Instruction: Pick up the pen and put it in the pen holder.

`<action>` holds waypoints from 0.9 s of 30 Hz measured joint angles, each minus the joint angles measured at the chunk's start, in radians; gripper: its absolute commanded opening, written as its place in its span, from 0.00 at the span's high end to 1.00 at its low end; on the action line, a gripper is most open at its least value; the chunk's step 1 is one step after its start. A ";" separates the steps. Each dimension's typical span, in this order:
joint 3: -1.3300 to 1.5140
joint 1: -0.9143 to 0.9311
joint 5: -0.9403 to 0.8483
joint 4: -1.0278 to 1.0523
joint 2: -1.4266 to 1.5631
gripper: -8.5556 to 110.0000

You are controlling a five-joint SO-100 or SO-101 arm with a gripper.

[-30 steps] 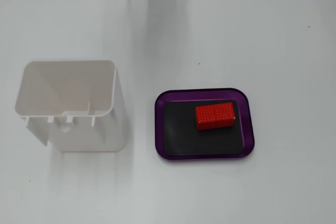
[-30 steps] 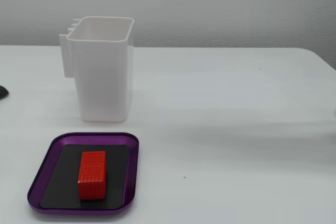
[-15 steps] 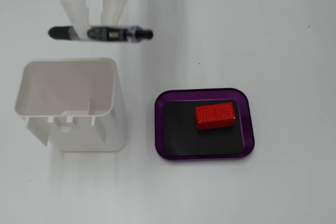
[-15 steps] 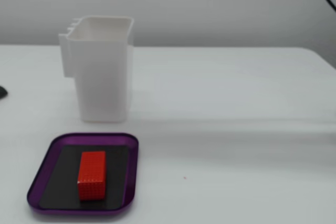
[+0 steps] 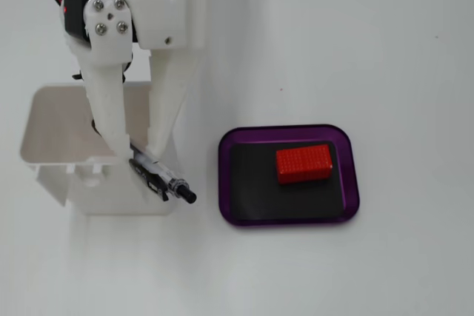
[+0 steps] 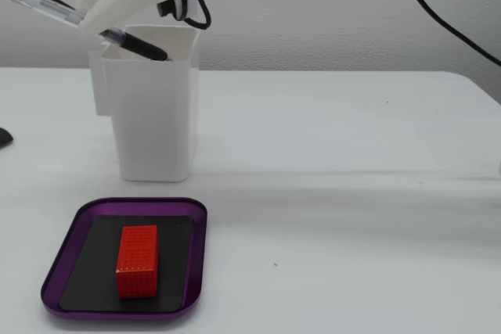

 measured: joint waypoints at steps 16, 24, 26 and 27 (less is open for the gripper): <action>-0.020 0.028 -0.005 0.150 0.000 0.85; -0.132 0.035 -0.117 0.311 0.020 0.78; -0.181 0.032 -0.201 0.374 0.057 0.78; -0.212 0.029 -0.244 0.408 0.084 0.78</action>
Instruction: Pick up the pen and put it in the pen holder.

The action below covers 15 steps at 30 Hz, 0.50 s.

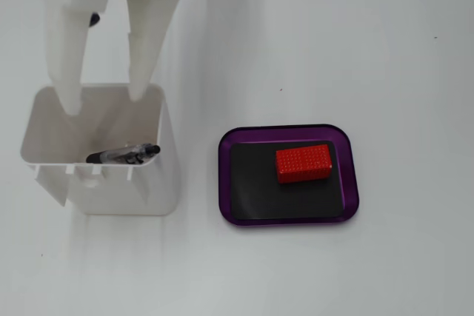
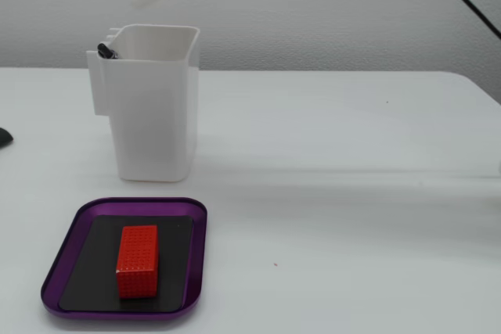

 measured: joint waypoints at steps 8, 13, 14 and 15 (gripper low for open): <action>-0.130 0.002 -0.247 0.327 0.279 0.79; -0.008 0.000 -0.270 0.365 0.500 0.78; 0.046 -0.002 -0.270 0.368 0.548 0.78; 0.114 -0.003 -0.270 0.368 0.597 0.78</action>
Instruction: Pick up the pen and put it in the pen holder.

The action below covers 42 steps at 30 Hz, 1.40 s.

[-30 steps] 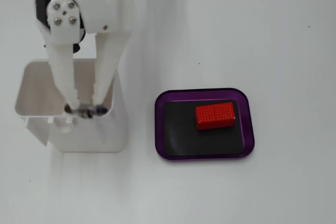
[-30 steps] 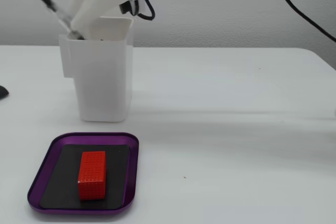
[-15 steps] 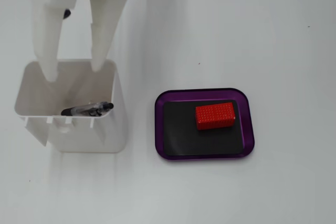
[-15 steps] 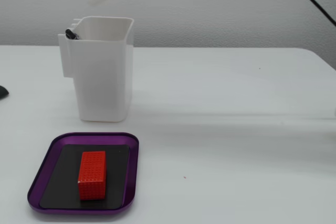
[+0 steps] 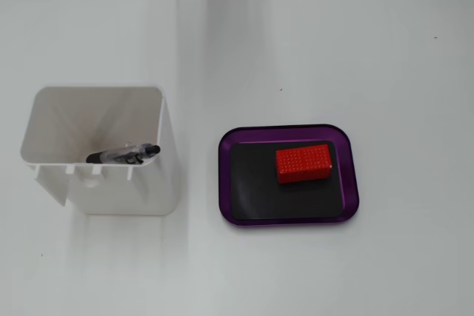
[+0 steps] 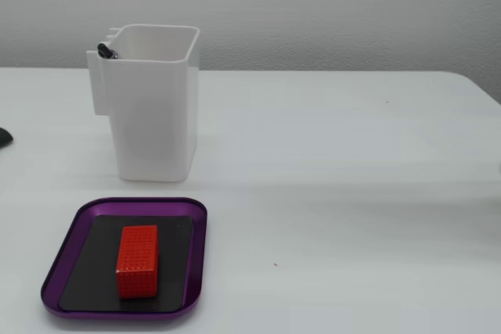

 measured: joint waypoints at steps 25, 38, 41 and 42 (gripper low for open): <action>1.993 -0.005 -0.126 -0.565 1.137 0.79; 2.172 0.002 -0.127 -0.471 1.362 0.94; 2.172 0.003 -0.127 -0.468 1.365 0.93; 2.172 0.003 -0.127 -0.468 1.365 0.93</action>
